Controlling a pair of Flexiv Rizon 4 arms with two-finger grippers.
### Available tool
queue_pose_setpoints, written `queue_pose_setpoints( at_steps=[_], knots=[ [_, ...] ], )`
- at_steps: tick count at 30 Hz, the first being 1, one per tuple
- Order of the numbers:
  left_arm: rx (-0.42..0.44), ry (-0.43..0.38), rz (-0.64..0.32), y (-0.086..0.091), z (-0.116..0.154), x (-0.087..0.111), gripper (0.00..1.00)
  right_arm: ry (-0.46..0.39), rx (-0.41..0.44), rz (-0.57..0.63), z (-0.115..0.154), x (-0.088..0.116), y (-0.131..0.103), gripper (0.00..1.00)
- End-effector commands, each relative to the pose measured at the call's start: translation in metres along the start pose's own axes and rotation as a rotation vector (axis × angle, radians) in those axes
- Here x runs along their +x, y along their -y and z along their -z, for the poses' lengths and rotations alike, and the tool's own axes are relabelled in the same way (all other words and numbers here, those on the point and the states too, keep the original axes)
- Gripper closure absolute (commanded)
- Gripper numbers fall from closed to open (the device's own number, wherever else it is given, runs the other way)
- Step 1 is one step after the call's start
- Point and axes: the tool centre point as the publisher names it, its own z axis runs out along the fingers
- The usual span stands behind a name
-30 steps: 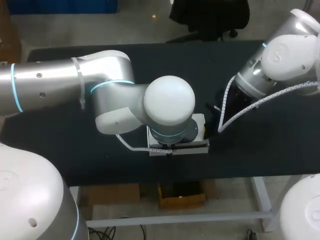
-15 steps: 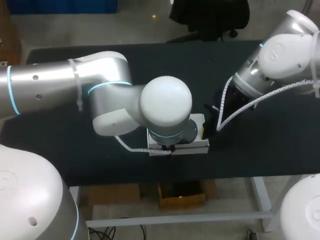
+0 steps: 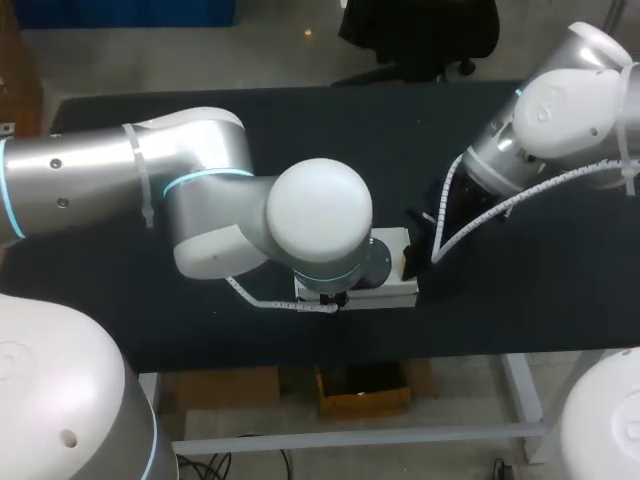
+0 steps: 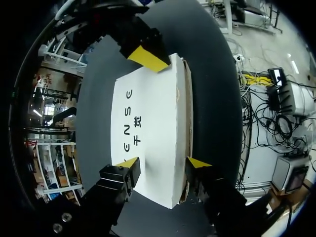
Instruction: Assemble the packaging by folding the flat box into shape, placing the metal phone stand inside, and closing the box properly
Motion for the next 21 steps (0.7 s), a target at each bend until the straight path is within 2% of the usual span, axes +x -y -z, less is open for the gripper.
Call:
queue_pose_setpoints(
  at_steps=[1, 4, 5, 7, 10, 17, 21],
  knots=[
    [0.057, 0.042, 0.023, -0.018, 0.029, 0.000, 0.54, -0.002, 0.008, 0.000, -0.001, -0.001, -0.002, 1.00],
    [0.084, 0.066, 0.050, -0.019, 0.045, -0.003, 0.63, -0.002, 0.008, 0.001, -0.002, -0.001, -0.002, 1.00],
    [0.096, 0.064, 0.059, -0.020, 0.049, -0.004, 0.71, -0.002, 0.008, 0.001, -0.002, -0.001, -0.002, 1.00],
    [0.111, 0.059, 0.084, -0.019, 0.054, -0.007, 1.00, -0.003, 0.008, 0.002, -0.002, -0.001, -0.002, 1.00],
    [0.128, 0.040, 0.113, -0.018, 0.053, -0.010, 1.00, -0.003, 0.008, 0.002, -0.002, -0.001, -0.002, 1.00],
    [0.138, -0.051, 0.161, -0.018, 0.028, -0.013, 1.00, -0.001, 0.006, 0.005, -0.003, -0.001, 0.000, 1.00],
    [0.138, -0.068, 0.175, -0.020, 0.018, -0.013, 1.00, 0.002, 0.003, 0.005, -0.003, 0.000, 0.001, 1.00]
  ],
)
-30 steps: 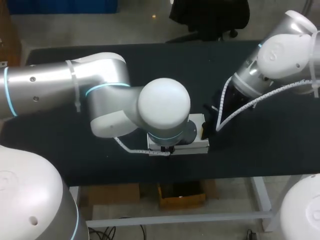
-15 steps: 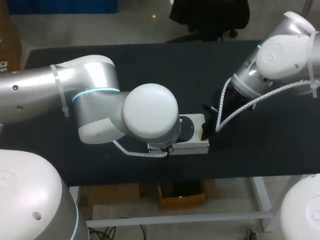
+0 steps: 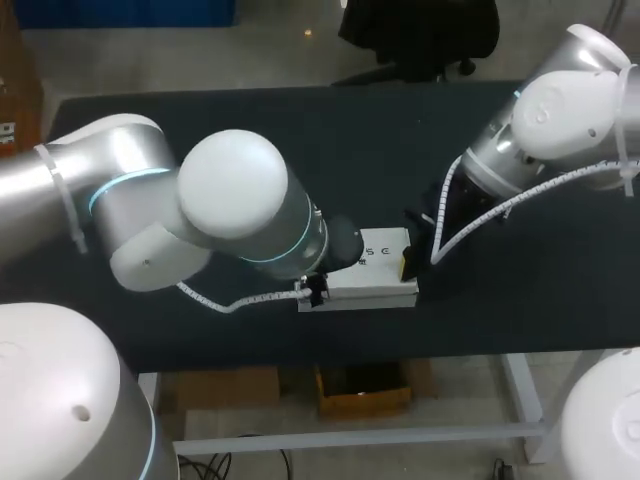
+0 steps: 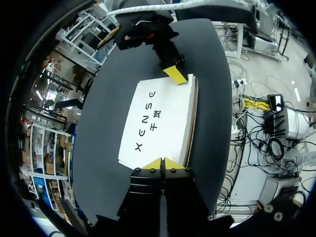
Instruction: Assemble the packaging by folding the flat box into shape, placing the metal phone stand inside, and closing the box properly
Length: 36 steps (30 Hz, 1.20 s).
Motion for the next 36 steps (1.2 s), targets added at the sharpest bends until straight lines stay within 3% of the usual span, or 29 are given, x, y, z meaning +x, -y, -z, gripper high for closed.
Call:
queue_pose_setpoints(
  at_steps=[1, 36],
  knots=[
    [0.006, -0.027, 0.006, 0.000, -0.020, -0.004, 1.00, 0.002, 0.000, 0.001, 0.000, 0.000, 0.001, 1.00],
    [-0.020, -0.136, 0.076, -0.025, -0.060, 0.008, 1.00, 0.010, 0.029, -0.041, -0.013, -0.011, -0.009, 1.00]
  ],
)
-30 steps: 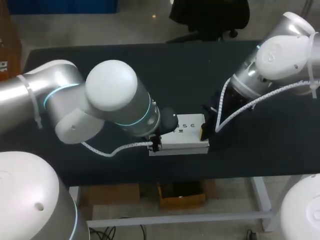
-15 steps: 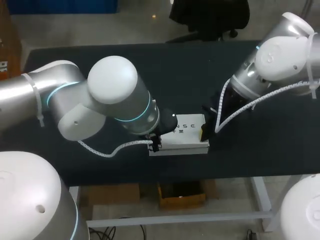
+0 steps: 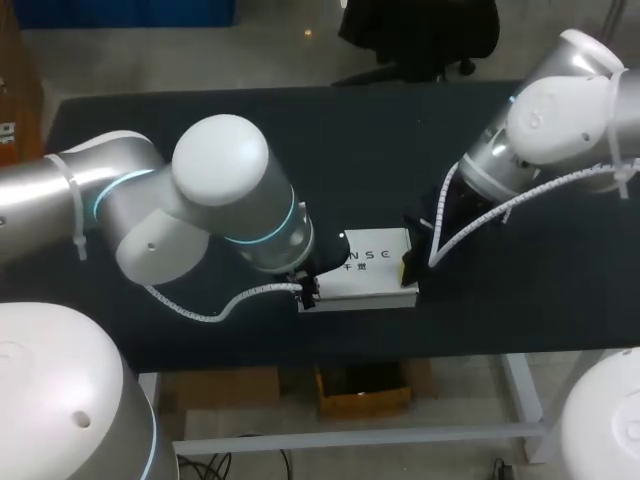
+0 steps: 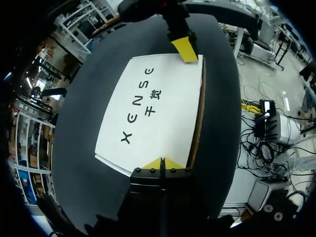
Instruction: Assemble the packaging by folding the flat box into shape, placing the metal phone stand inside, and closing the box properly
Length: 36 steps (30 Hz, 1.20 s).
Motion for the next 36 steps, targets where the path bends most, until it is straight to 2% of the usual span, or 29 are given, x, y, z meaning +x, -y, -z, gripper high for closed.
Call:
queue_pose_setpoints(
  at_steps=[1, 8, 18, 29, 36],
  knots=[
    [0.000, 0.000, 0.003, 0.000, -0.008, 0.000, 1.00, -0.005, 0.018, -0.001, -0.005, -0.003, -0.007, 1.00],
    [0.010, 0.016, -0.004, 0.003, 0.000, 0.000, 1.00, -0.015, 0.022, -0.002, -0.005, -0.005, -0.006, 1.00],
    [0.032, 0.068, -0.038, 0.012, 0.019, 0.001, 1.00, -0.011, -0.047, 0.040, 0.010, 0.005, 0.014, 1.00],
    [0.010, 0.027, -0.027, 0.010, -0.001, 0.000, 1.00, -0.020, -0.014, 0.017, -0.001, -0.008, 0.001, 1.00],
    [0.011, 0.032, -0.020, 0.008, 0.004, 0.002, 1.00, -0.040, -0.006, 0.019, -0.002, -0.013, -0.002, 1.00]
  ],
)
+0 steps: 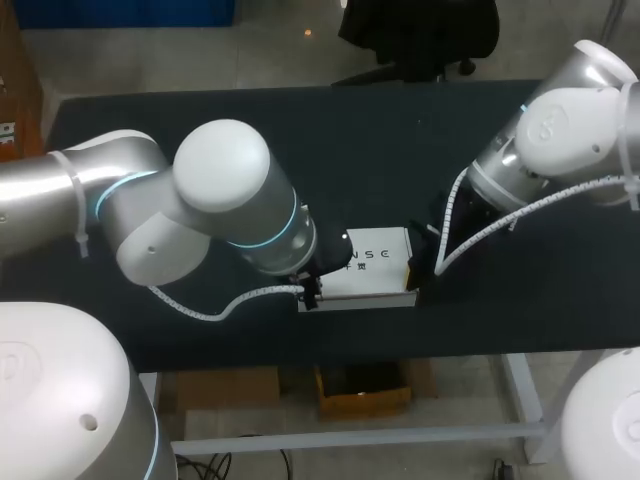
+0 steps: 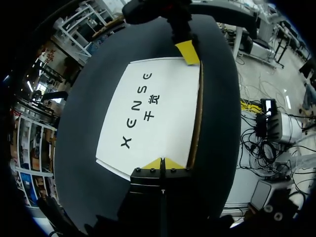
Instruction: Assemble the packaging by folding the flat box into shape, placing the metal phone stand inside, and closing the box properly
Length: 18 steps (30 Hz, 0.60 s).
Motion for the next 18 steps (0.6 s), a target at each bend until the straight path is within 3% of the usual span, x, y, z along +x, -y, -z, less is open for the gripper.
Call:
queue_pose_setpoints(
  at_steps=[1, 7, 8, 10, 11, 12, 13, 16, 18],
  knots=[
    [-0.001, 0.021, 0.000, 0.003, 0.005, 0.002, 1.00, -0.017, 0.013, 0.011, 0.001, -0.003, -0.004, 1.00],
    [0.013, 0.065, -0.001, 0.008, 0.028, 0.005, 1.00, -0.031, -0.041, 0.045, 0.017, 0.001, 0.009, 1.00],
    [0.014, 0.073, -0.001, 0.009, 0.031, 0.006, 0.78, -0.032, -0.049, 0.048, 0.020, 0.001, 0.010, 1.00],
    [0.011, 0.081, -0.001, 0.012, 0.037, 0.010, 0.47, -0.038, -0.066, 0.062, 0.026, 0.000, 0.012, 1.00],
    [0.010, 0.083, 0.001, 0.014, 0.041, 0.011, 0.15, -0.042, -0.076, 0.071, 0.029, 0.000, 0.013, 1.00],
    [0.005, 0.088, 0.006, 0.015, 0.044, 0.013, 0.00, -0.048, -0.090, 0.077, 0.033, -0.001, 0.013, 1.00],
    [0.003, 0.089, 0.009, 0.017, 0.046, 0.014, 0.00, -0.054, -0.103, 0.083, 0.036, -0.002, 0.013, 1.00],
    [-0.029, 0.098, 0.040, 0.021, 0.054, 0.020, 0.00, -0.073, -0.141, 0.077, 0.048, -0.008, 0.011, 0.73],
    [-0.052, 0.101, 0.065, 0.023, 0.060, 0.024, 0.00, -0.089, -0.171, 0.079, 0.056, -0.012, 0.010, 0.60]
  ],
)
